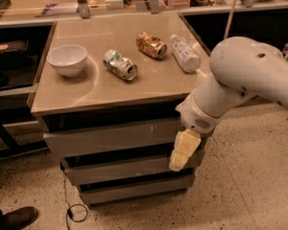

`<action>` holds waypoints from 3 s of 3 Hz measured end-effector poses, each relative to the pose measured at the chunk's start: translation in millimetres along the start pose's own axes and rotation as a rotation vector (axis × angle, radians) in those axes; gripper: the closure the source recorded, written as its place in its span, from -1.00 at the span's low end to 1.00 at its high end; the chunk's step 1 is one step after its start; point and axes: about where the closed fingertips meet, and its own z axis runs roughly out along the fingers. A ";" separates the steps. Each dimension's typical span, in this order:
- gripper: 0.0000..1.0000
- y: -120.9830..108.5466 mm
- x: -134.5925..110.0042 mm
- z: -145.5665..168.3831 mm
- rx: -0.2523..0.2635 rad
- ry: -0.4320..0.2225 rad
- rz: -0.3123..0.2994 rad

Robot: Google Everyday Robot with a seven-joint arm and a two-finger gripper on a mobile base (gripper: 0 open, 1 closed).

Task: Open top drawer

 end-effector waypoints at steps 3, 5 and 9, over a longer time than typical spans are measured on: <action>-1.00 -36.9 4.8 54.5 0.023 0.003 0.004; -1.00 -49.9 32.6 86.1 0.037 0.014 0.086; -1.00 -94.6 33.7 85.8 0.104 0.012 0.038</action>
Offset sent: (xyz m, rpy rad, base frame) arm 0.0505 0.0075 -0.0543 0.0136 -0.0347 -0.0243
